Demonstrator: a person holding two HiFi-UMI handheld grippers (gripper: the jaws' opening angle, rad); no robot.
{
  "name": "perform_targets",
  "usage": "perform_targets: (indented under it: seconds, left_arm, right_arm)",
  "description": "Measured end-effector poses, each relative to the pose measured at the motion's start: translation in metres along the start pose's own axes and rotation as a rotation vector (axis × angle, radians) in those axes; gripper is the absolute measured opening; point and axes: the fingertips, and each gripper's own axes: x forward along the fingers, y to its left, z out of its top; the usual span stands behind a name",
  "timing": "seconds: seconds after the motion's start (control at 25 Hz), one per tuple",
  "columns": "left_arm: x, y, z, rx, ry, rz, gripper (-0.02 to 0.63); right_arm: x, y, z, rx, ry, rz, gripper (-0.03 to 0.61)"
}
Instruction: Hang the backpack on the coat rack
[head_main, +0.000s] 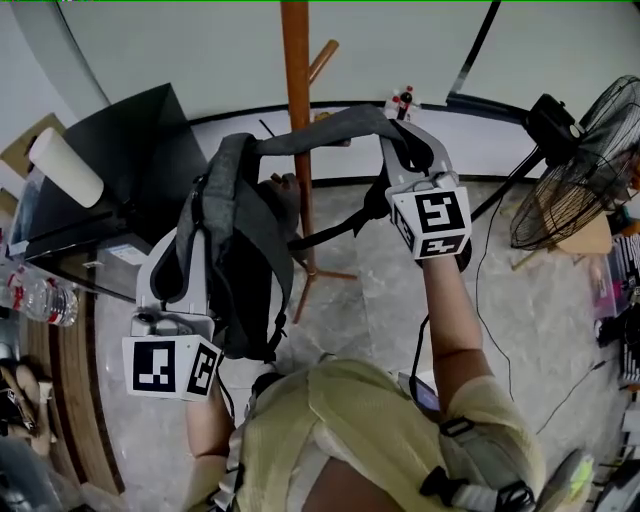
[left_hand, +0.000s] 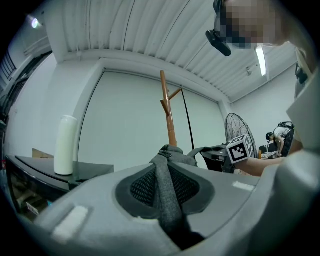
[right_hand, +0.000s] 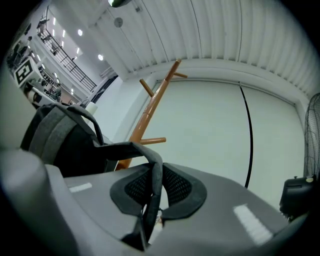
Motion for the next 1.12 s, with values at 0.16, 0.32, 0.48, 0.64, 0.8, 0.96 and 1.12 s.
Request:
perform_targets:
  seconds: [0.16, 0.32, 0.48, 0.64, 0.8, 0.96, 1.12]
  left_arm:
    - [0.007, -0.004, -0.005, 0.013, -0.001, 0.03, 0.061]
    - [0.01, -0.004, -0.018, 0.014, 0.004, 0.056, 0.063]
    - [0.011, -0.005, -0.035, 0.0, 0.012, 0.065, 0.061]
    - [0.006, -0.005, -0.048, -0.022, -0.004, 0.077, 0.061]
    - [-0.003, -0.006, -0.055, -0.042, -0.016, 0.094, 0.062]
    - [-0.01, -0.006, -0.068, -0.044, -0.021, 0.094, 0.063]
    - [-0.014, -0.01, -0.085, -0.049, -0.022, 0.088, 0.063]
  right_arm:
    - [0.011, -0.005, -0.015, 0.046, 0.016, 0.031, 0.037]
    - [0.02, 0.0, -0.034, 0.092, 0.037, 0.065, 0.037]
    - [0.024, 0.006, -0.048, 0.14, 0.057, 0.084, 0.037]
    - [0.024, 0.015, -0.053, 0.174, 0.051, 0.1, 0.037]
    - [0.019, 0.027, -0.054, 0.185, 0.033, 0.123, 0.037]
    - [0.018, 0.038, -0.055, 0.193, 0.024, 0.125, 0.037]
    - [0.017, 0.043, -0.056, 0.202, 0.02, 0.129, 0.038]
